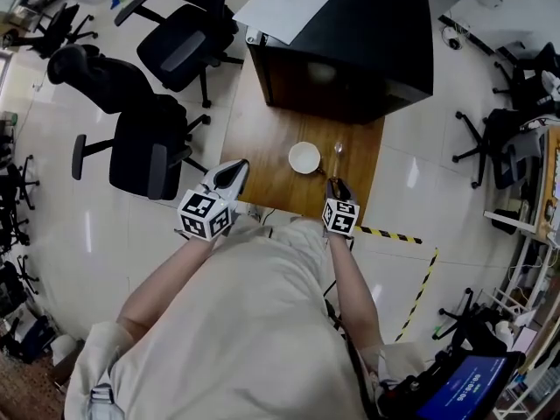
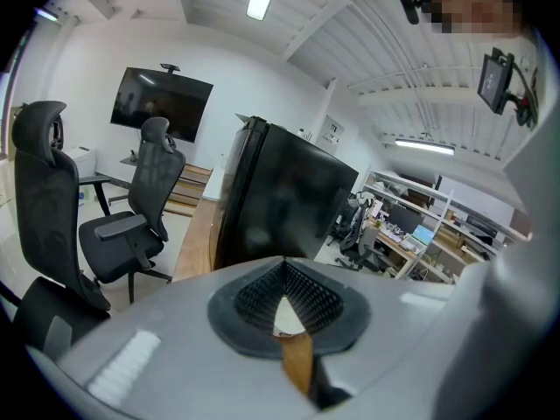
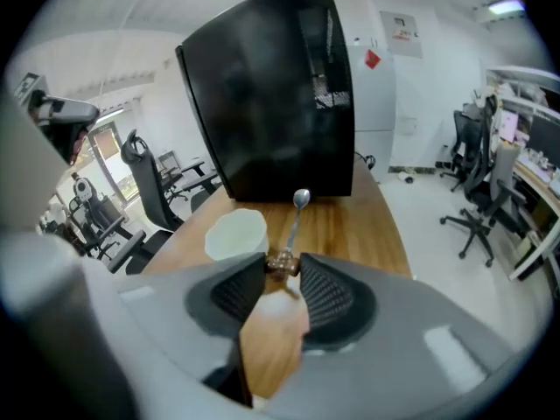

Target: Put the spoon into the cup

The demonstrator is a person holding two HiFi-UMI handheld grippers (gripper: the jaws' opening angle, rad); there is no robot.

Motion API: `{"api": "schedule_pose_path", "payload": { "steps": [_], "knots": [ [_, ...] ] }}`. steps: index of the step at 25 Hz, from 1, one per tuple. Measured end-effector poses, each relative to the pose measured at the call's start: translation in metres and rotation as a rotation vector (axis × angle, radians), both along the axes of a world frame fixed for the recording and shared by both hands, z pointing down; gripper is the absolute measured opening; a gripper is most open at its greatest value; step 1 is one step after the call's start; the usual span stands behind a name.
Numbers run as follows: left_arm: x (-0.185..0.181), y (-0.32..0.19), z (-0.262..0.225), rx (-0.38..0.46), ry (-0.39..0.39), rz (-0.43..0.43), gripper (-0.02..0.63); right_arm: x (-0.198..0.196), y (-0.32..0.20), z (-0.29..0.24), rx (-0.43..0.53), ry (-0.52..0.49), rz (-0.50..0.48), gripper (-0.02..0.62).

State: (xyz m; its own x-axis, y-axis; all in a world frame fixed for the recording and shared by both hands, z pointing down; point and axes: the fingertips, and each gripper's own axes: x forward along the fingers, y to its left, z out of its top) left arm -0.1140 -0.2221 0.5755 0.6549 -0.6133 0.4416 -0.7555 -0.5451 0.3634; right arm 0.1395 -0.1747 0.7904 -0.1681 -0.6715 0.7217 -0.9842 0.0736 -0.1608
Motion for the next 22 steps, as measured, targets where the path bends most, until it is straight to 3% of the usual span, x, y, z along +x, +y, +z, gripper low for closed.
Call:
{"api": "schedule_pose_path", "payload": {
  "steps": [8, 22],
  "knots": [
    [-0.002, 0.002, -0.002, 0.007, 0.017, 0.015, -0.018, -0.035, 0.002, -0.021, 0.023, 0.001, -0.104, 0.126],
    [-0.004, 0.006, -0.003, 0.015, 0.037, 0.019, -0.021, -0.058, 0.004, -0.007, -0.060, -0.008, -0.208, 0.126]
  ]
}}
